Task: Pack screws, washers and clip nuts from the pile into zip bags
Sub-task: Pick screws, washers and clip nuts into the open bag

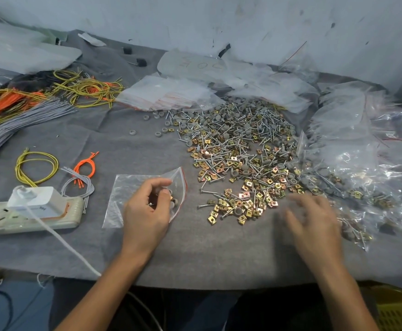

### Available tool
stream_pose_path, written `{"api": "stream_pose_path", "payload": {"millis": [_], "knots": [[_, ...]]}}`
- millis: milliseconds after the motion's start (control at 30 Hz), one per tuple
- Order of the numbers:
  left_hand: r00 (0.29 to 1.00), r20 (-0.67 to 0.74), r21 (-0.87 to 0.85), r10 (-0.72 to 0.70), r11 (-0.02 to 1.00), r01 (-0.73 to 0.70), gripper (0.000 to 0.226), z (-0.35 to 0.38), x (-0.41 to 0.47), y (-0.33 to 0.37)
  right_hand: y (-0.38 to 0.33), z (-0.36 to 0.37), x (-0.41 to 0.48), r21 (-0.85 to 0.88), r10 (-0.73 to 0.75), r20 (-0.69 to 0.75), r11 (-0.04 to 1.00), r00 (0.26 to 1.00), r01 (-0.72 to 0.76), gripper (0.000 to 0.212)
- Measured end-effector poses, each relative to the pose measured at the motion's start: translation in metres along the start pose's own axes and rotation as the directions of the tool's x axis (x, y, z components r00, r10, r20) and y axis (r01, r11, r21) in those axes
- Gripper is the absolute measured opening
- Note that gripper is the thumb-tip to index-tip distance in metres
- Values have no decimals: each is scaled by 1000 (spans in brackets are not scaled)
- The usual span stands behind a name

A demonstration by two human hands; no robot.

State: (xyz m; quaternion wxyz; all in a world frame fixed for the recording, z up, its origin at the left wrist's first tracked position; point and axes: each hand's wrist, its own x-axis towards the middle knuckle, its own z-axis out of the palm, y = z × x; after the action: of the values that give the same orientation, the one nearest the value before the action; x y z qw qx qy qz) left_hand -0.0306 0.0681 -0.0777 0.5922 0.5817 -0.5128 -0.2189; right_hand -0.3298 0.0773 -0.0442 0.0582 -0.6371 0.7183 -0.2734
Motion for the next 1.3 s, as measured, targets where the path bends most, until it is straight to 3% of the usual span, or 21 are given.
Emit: {"api": "stream_pose_path", "payload": {"millis": [133,300,533,733,867,1100,1300], "knots": [[1000,1,7,4,1000,-4,19,0,0,-1,-64,28,-19,216,-287,251,947,924,236,6],[1000,1,13,10,1000,-10,20,0,0,-1,-84,52,-23,107,-303,351,953,886,283,19],[1000,5,11,7,1000,-7,19,0,1,-3,-84,55,-21,63,-297,317,954,901,292,19],[1000,4,2,14,1000,-14,19,1,0,-1,-108,55,-21,317,-361,262,908,895,274,11],[1000,6,8,23,1000,-23,20,0,1,-2,-135,64,-12,397,-412,219,866,884,305,11],[999,12,20,33,999,-33,24,-1,1,-2,-156,81,1,207,-419,263,904,869,374,15],[1000,7,-21,-14,1000,14,19,0,0,2,-112,56,28,307,-333,190,914,924,266,5]]}}
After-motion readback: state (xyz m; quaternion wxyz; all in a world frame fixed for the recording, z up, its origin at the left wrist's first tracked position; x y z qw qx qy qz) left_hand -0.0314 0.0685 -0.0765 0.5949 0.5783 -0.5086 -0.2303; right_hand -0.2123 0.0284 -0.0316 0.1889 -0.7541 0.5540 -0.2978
